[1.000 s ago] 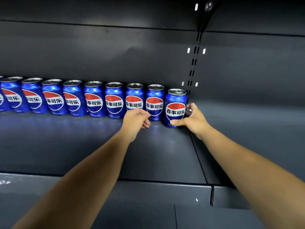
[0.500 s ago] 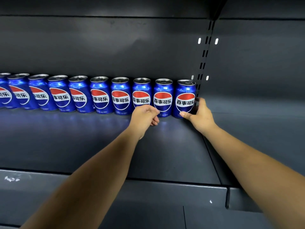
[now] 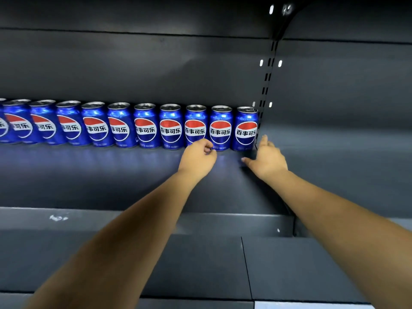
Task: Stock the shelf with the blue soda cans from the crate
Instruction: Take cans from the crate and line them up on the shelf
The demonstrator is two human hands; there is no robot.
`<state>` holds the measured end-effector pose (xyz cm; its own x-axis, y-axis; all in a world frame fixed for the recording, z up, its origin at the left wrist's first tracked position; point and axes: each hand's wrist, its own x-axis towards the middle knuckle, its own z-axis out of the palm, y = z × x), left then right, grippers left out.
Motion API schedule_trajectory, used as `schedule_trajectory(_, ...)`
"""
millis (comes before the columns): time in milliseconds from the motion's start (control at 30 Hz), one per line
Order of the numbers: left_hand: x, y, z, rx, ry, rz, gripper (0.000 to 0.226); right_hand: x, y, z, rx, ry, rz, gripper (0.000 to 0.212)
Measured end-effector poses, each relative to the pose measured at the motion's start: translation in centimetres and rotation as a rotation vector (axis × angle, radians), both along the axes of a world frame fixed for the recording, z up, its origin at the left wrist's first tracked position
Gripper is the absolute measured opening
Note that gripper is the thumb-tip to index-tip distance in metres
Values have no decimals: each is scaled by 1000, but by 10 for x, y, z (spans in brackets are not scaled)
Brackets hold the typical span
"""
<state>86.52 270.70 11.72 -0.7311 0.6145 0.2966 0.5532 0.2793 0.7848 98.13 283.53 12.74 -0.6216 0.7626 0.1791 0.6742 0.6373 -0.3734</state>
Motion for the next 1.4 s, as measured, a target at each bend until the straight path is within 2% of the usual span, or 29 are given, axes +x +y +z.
schedule_trajectory(100,15,-29,5,-152,184,-65,48,12,-36,9,27,-7,20,71)
schedule_trajectory(200,27,-69,14,-225,265,-66,56,24,-74,17,117,-32,17,51)
schedule_trajectory(333,41,-137,16,-332,360,-39,59,38,-136,22,217,-86,-18,46)
schedule_trajectory(500,51,-219,6,-424,427,18,55,47,-222,13,235,-143,14,42)
schedule_trajectory(667,65,-294,-10,-482,425,41,48,53,-308,-7,202,-186,96,37)
schedule_trajectory(900,87,-367,-46,-576,383,34,52,59,-388,-37,139,-187,236,37)
schedule_trajectory(1133,102,-395,-74,-720,291,52,50,73,-417,-61,78,-183,432,43)
schedule_trajectory(1400,122,-416,-101,-779,189,-6,46,89,-441,-94,-14,-250,496,40)
